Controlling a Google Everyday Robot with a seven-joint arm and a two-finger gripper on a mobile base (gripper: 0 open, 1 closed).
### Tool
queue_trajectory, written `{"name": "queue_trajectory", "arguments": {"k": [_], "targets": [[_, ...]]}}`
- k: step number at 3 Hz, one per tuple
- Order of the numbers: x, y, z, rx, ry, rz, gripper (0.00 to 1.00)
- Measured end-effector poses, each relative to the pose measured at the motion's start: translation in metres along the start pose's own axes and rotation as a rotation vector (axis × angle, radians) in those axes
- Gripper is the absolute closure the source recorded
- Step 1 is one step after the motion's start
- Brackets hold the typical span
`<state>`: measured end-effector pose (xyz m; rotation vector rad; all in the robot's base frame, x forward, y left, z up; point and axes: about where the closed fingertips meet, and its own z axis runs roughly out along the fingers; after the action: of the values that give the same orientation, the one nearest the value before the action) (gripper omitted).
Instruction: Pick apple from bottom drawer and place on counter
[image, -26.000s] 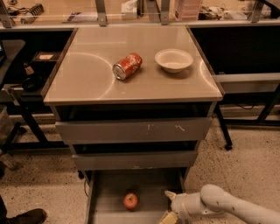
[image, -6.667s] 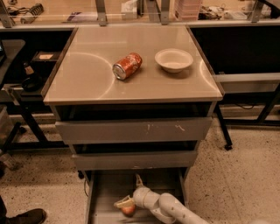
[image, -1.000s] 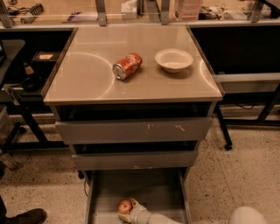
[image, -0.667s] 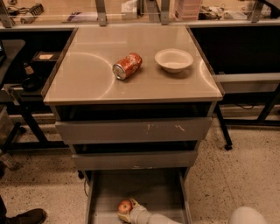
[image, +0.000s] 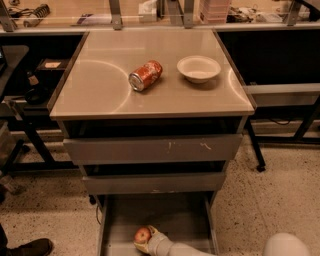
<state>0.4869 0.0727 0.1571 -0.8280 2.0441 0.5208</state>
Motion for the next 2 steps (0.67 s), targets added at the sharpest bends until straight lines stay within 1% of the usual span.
{"name": "queue_trajectory", "arguments": {"k": [1, 2], "targets": [[-0.018, 0.005, -0.011, -0.004, 0.035, -0.004, 1.00], [-0.062, 0.009, -0.055, 0.029, 0.099, 0.032, 1.00]]}}
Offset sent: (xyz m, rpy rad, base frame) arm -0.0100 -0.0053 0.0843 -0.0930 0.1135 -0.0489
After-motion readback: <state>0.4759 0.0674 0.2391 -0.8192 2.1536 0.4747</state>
